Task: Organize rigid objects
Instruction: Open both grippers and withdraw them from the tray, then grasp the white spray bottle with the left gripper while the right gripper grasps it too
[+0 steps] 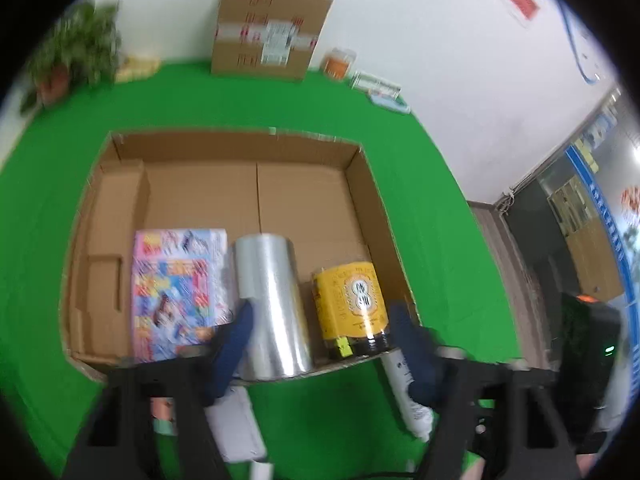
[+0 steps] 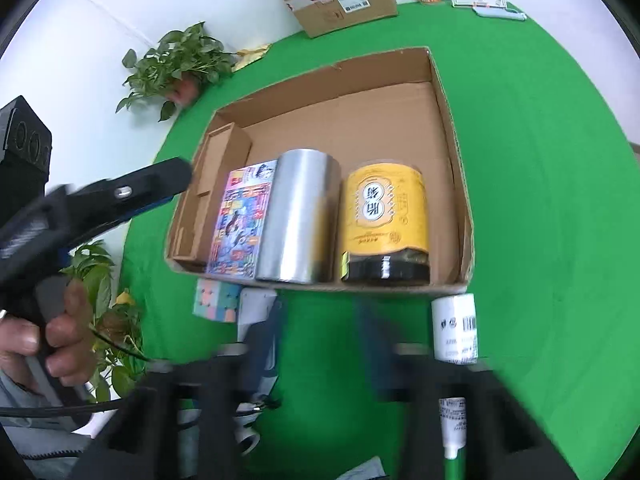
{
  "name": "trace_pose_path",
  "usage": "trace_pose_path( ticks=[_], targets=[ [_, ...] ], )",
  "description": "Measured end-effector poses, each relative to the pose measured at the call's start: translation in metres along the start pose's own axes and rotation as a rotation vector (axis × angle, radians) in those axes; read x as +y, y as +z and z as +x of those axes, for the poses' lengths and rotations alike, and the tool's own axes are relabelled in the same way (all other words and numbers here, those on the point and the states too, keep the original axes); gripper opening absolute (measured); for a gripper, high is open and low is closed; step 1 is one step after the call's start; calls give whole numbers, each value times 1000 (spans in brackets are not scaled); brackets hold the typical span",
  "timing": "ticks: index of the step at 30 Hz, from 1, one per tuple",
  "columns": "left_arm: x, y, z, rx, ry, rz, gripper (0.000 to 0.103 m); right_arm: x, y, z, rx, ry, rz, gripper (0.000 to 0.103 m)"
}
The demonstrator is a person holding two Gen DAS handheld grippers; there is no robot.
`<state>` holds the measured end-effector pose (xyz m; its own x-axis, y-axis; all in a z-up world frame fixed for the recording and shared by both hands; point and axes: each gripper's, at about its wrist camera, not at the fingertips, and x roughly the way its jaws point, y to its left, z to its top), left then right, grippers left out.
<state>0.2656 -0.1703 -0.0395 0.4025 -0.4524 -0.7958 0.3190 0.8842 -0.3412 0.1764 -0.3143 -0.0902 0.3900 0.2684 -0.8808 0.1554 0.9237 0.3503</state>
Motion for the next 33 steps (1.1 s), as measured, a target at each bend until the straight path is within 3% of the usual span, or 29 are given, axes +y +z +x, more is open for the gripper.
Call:
trace_pose_path(
  ticks=[1, 3, 4, 5, 6, 7, 8, 10, 13, 16, 18, 19, 20, 22, 24, 25, 27, 33],
  targets=[
    [-5, -1, 2, 0, -5, 23, 6, 4, -3, -5, -15, -25, -5, 28],
    [-8, -4, -1, -6, -43, 33, 5, 8, -13, -18, -51, -89, 13, 50],
    [-9, -5, -5, -16, -83, 32, 8, 8, -18, -22, -54, -124, 25, 89],
    [-14, -5, -6, -17, -103, 36, 23, 9, -23, -26, -66, -165, 30, 103],
    [-18, -7, -7, -8, -104, 50, 40, 13, -31, -35, -104, -205, 21, 102],
    [-22, -9, -7, -3, -86, 67, 85, 12, -35, -40, -110, -214, 16, 102],
    [-24, -12, -8, -16, -76, 75, 96, 13, -39, -42, -109, -223, 16, 102],
    [-29, -19, -11, -50, -69, 111, 96, 14, -51, -48, -114, -243, 42, 102],
    [-30, -27, -3, -12, -44, 128, 96, 12, -64, -49, -123, -250, 58, 102],
    [-23, -35, -1, 21, -70, 99, 95, 8, -77, -47, -117, -259, 65, 102],
    [-21, -40, -2, 41, -89, 105, 68, 3, -85, -43, -100, -258, 73, 102],
    [-21, -43, -1, 58, -85, 112, 34, 0, -89, -38, -89, -268, 71, 102],
    [-21, -45, 1, 85, -65, 116, 24, -5, -94, -36, -85, -275, 72, 102],
    [-20, -51, 1, 105, 2, 110, 28, -22, -100, -30, -75, -294, 92, 102],
    [-18, -57, -5, 89, 45, 86, 61, -43, -110, -24, -59, -302, 127, 102],
    [-16, -59, -9, 81, 58, 75, 87, -52, -111, -20, -50, -312, 140, 102],
    [-11, -66, -18, 44, 85, 52, 88, -76, -118, -10, -15, -335, 174, 102],
    [10, -87, -28, 102, 185, -47, 88, -103, -117, 24, 54, -303, 133, 102]
  ],
)
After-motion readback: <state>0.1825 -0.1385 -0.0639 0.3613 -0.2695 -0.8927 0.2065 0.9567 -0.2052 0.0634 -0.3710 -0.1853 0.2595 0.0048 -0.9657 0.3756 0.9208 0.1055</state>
